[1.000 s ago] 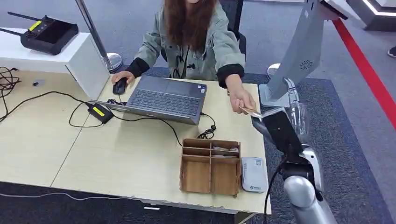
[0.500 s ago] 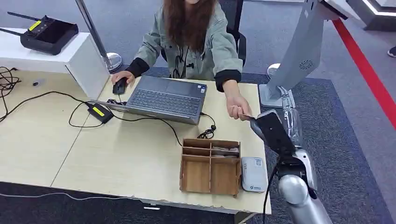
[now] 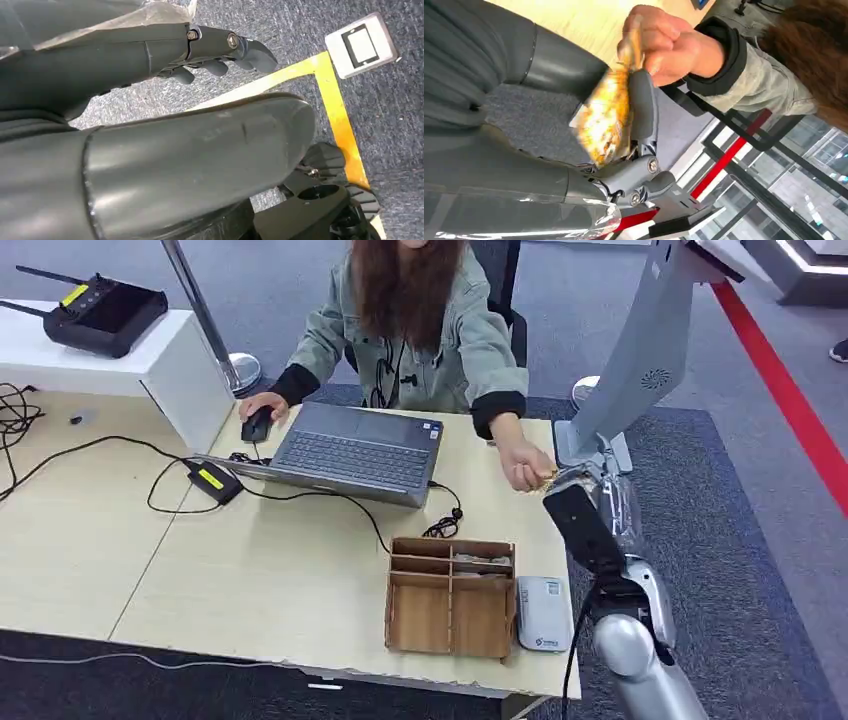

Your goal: Pass the card to the sensor for recognition and then transmit it.

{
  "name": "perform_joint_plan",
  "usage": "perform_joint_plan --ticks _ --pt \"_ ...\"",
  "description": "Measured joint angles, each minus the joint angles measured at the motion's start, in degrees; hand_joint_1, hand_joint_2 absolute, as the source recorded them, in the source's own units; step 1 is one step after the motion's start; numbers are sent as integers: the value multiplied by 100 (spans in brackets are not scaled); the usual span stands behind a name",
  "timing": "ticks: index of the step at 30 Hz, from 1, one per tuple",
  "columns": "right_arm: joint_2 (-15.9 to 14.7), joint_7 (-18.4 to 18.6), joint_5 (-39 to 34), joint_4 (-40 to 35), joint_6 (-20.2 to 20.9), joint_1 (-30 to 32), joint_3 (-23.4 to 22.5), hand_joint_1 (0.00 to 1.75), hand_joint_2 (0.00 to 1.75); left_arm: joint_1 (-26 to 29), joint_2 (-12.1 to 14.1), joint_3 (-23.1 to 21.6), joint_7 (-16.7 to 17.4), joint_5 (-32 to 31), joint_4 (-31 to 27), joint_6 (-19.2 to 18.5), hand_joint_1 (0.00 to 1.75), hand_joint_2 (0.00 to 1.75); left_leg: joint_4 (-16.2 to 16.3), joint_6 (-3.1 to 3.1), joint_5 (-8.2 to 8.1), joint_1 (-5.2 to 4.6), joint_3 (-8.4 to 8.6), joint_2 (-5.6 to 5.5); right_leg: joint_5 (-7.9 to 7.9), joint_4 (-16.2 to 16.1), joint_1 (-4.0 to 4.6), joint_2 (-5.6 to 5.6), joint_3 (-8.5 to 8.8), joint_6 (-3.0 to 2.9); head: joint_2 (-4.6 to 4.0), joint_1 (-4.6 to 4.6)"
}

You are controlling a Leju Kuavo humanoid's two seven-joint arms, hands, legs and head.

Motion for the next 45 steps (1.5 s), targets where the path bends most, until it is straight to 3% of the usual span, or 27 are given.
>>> perform_joint_plan --ticks 14,23,28,35,45 --pt "-4 -63 -90 8 -74 58 -2 175 175 2 0 4 -2 15 0 -9 0 0 0 0 0 0 2 0 0 0 0 0 -2 0 -2 2" --pt "-236 -94 -461 -1048 -61 817 -322 175 175 6 0 61 -20 140 0 44 0 0 0 4 -4 -1 2 -1 -3 -2 0 0 -2 2 -2 2" --pt "-301 -345 -594 -1346 -20 1369 -647 175 175 3 0 155 -33 306 0 87 0 0 0 5 -6 -1 2 1 -3 -4 0 1 -2 1 -2 2" --pt "-278 -737 -855 -1053 -85 1877 -881 175 175 -3 0 306 -35 411 0 129 0 0 0 5 -6 0 -3 1 -4 -3 0 1 -1 1 -2 0" --pt "30 -986 -691 -140 -288 1983 -824 175 175 -14 0 457 -63 417 0 138 0 0 -1 4 -5 1 -4 1 -4 -2 2 1 -2 0 -2 0"
